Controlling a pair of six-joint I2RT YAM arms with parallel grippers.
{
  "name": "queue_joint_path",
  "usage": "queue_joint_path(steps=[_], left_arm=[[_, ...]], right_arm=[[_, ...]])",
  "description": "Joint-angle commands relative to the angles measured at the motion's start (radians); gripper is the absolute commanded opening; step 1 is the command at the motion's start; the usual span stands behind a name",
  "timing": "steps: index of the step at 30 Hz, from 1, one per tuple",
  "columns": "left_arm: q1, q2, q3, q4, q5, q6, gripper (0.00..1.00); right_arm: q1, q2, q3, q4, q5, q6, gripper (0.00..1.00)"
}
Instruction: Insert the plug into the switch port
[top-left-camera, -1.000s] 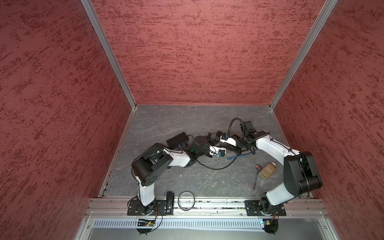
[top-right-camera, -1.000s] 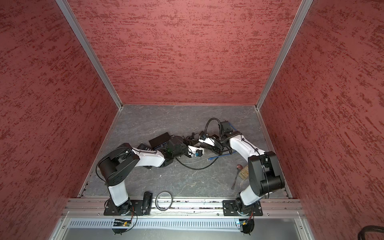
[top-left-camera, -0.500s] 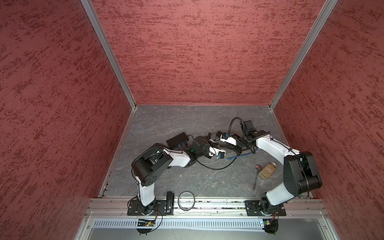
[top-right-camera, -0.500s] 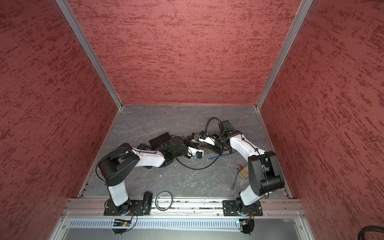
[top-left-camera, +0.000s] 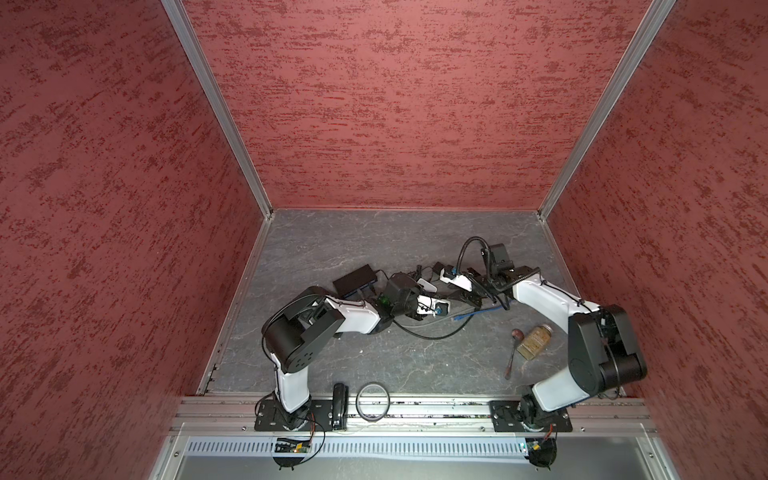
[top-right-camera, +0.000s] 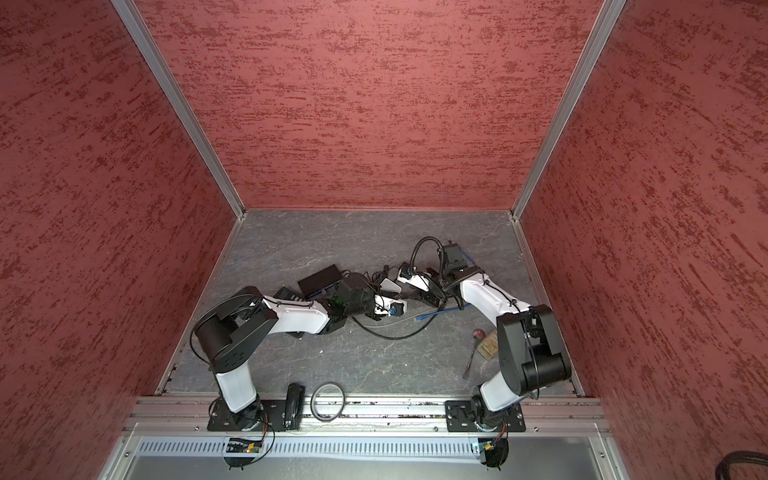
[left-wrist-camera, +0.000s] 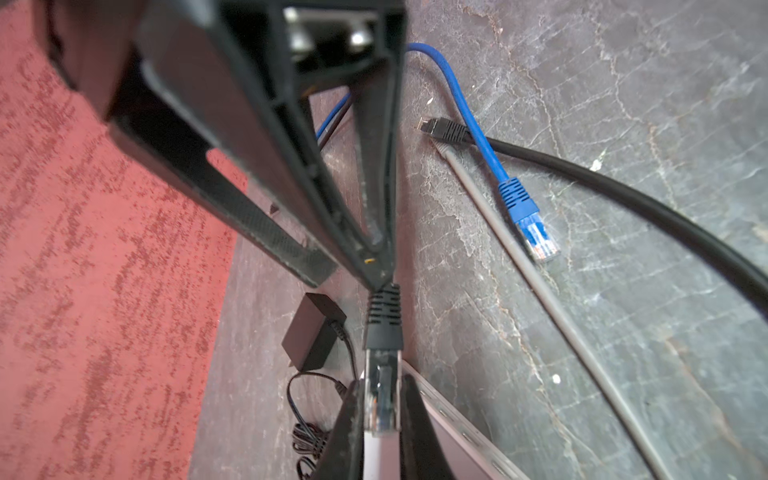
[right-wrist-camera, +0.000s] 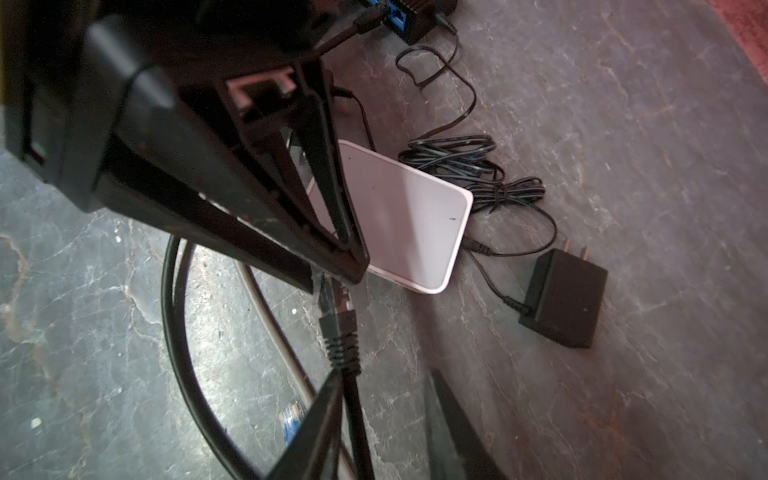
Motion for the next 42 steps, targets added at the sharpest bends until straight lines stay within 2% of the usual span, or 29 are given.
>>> queue_joint_path(steps=[1,5,11,14,23,27,33,42], left_arm=[[0.016,-0.04,0.013,-0.021,0.06,-0.114,0.12],[0.032,-0.053,-0.003,-0.02,0.094,-0.175,0.12],[0.056,-0.072,0.001,-0.082,0.19,-0.239,0.12],[0.055,-0.076,-0.002,-0.087,0.198,-0.245,0.12],[0.05,-0.097,-0.008,-0.102,0.203,-0.243,0.12],[0.05,-0.105,-0.002,-0.115,0.21,-0.24,0.11],[0.048,-0.107,0.009,-0.129,0.217,-0.235,0.11],[0.046,-0.111,0.019,-0.136,0.215,-0.225,0.12]], right_arm=[[0.003,-0.064,-0.072,0.184,-0.013,0.037,0.42],[0.004,-0.139,-0.181,0.357,-0.023,0.039,0.48],[0.004,-0.176,-0.258,0.487,-0.048,0.061,0.48],[0.004,-0.198,-0.305,0.546,-0.086,0.07,0.47],[0.013,-0.192,-0.332,0.558,-0.191,0.059,0.4],[0.022,-0.174,-0.327,0.556,-0.198,0.058,0.38],[0.029,-0.166,-0.325,0.567,-0.208,0.058,0.28],[0.038,-0.144,-0.294,0.529,-0.213,0.048,0.25]])
